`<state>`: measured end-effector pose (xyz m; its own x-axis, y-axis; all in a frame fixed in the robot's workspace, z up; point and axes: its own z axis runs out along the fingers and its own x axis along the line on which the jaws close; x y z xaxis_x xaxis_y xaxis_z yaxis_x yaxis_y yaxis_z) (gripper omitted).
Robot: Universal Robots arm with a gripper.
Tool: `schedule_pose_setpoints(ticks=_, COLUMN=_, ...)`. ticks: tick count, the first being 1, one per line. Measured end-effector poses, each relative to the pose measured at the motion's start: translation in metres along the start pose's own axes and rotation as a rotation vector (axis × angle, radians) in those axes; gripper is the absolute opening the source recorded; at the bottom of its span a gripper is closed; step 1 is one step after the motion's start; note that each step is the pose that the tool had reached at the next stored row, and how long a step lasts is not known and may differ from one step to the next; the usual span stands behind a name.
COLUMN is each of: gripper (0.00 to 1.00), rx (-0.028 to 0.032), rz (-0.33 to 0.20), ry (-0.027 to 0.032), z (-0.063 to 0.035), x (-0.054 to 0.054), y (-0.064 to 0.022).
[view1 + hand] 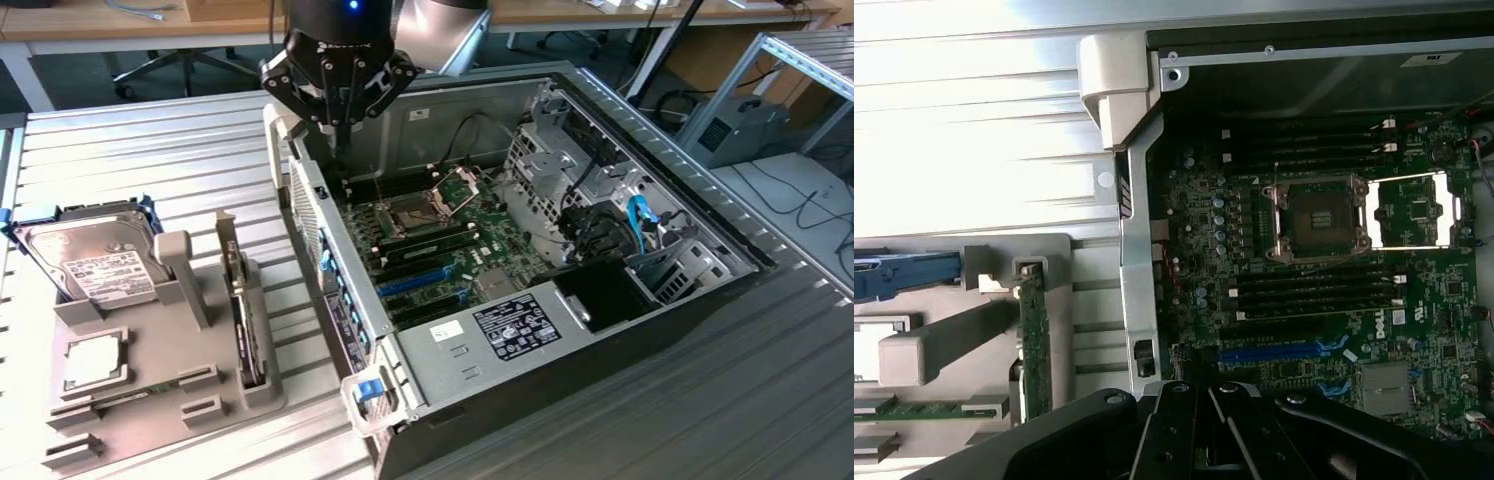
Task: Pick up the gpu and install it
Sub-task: 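Reach for the gpu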
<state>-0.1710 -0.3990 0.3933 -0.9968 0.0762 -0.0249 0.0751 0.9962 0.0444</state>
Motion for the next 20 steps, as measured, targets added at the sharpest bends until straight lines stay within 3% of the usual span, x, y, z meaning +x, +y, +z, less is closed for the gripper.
schedule_pose_setpoints(ticks=20, gripper=0.11, rx=0.0000, rz=0.000, ry=-0.0001, z=-0.0004, x=0.016, y=-0.0012)
